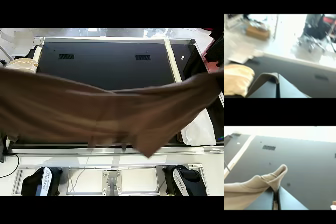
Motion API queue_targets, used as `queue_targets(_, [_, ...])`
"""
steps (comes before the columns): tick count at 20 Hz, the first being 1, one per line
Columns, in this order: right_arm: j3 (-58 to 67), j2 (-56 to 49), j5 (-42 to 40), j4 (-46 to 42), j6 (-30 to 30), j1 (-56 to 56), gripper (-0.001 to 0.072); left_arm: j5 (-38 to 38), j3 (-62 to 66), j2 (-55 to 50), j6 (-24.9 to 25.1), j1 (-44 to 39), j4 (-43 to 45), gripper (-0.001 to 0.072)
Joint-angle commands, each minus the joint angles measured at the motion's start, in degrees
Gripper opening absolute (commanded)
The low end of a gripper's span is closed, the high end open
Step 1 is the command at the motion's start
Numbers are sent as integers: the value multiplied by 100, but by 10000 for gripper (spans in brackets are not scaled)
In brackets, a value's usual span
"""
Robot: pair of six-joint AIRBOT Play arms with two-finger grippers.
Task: Fold the shirts.
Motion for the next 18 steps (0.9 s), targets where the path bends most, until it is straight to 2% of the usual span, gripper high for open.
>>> queue_targets(1, [245, -1268, 107, 125, -181, -2, 17, -1158, 608, -1790, 286, -293, -688, 8])
queue_targets(4, [-11, -2997, 247, 590, -575, 146, 20, -1718, 608, -3600, 295, -1298, -61, 10])
queue_targets(6, [-293, -4183, 122, 540, -647, 544, 22, -1622, 608, -4780, 273, -1941, 308, 10])
queue_targets(8, [-428, -5335, -197, 367, -680, 966, 25, -1318, 608, -5869, 267, -2352, 313, 11])
queue_targets(9, [-424, -5866, -382, 354, -678, 1126, 105, -1099, 610, -6293, 142, -2474, 310, 12])
queue_targets(10, [-411, -6271, -584, 358, -669, 1235, 335, -824, 610, -6653, -153, -2553, 306, 29])
queue_targets(11, [-411, -6581, -848, 356, -660, 1305, 533, -555, 619, -6894, -365, -2570, 240, 212])
queue_targets(12, [-411, -6738, -1051, 354, -660, 1318, 540, -321, 629, -7001, -376, -2566, 46, 474])
queue_targets(13, [-400, -6780, -1261, 341, -627, 1300, 540, -59, 634, -7001, -378, -2503, -168, 577])
queue_targets(15, [-103, -6699, -1228, 142, -498, 1134, 540, 264, 778, -6804, -374, -2243, -817, 577])
queue_targets(17, [505, -6487, -673, -424, -240, 848, 539, 409, 909, -6341, -275, -1843, -1488, 574])
queue_targets(18, [846, -6304, -299, -861, -122, 664, 538, 424, 909, -6006, -15, -1613, -1722, 573])
